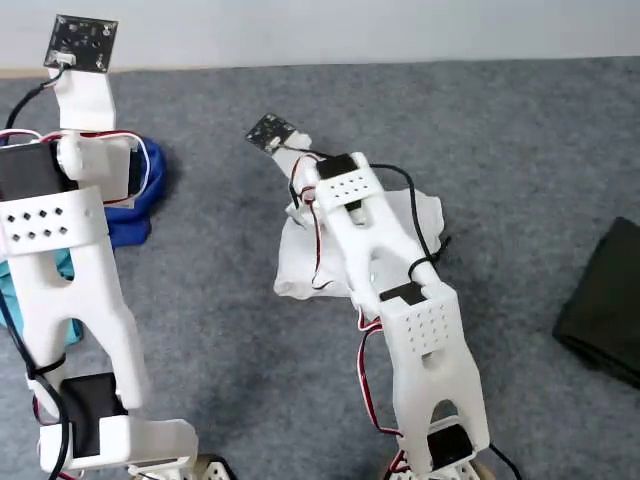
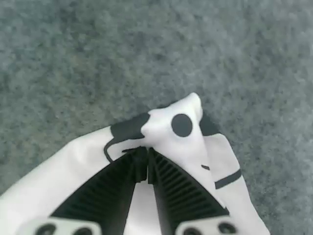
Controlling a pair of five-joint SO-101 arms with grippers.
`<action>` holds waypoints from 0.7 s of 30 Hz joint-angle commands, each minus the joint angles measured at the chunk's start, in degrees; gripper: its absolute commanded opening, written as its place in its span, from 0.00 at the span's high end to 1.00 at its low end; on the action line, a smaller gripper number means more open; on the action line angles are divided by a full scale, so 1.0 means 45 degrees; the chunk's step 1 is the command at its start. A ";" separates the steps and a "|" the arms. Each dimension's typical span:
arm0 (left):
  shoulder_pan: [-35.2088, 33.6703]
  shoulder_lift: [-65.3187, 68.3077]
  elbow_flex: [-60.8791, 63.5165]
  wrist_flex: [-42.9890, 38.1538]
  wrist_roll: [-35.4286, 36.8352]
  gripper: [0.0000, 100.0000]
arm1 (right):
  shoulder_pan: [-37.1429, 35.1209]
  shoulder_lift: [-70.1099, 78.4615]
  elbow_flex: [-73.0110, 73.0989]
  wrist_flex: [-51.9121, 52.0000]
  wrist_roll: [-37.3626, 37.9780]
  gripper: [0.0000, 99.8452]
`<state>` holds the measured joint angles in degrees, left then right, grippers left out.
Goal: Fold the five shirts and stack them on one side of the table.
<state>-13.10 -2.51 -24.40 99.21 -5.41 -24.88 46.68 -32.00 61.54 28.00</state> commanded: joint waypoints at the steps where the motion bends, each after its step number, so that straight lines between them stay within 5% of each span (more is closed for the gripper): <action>1: -0.0098 -0.0606 -0.0029 0.0293 0.0020 1.00 | -0.0088 -0.1241 -0.1016 0.0654 0.0215 0.99; 16: 0.0645 -0.0567 -0.0029 0.0254 0.0020 1.00 | 0.2178 -0.4816 -0.1035 0.5284 0.0137 0.99; 21: 0.2012 0.0137 0.0068 -0.0293 0.0000 0.98 | 0.3194 -0.4991 -0.1035 0.6320 -0.1954 0.99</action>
<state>-7.30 -2.33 -24.13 99.21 -5.41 -13.27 28.48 -32.00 87.74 24.13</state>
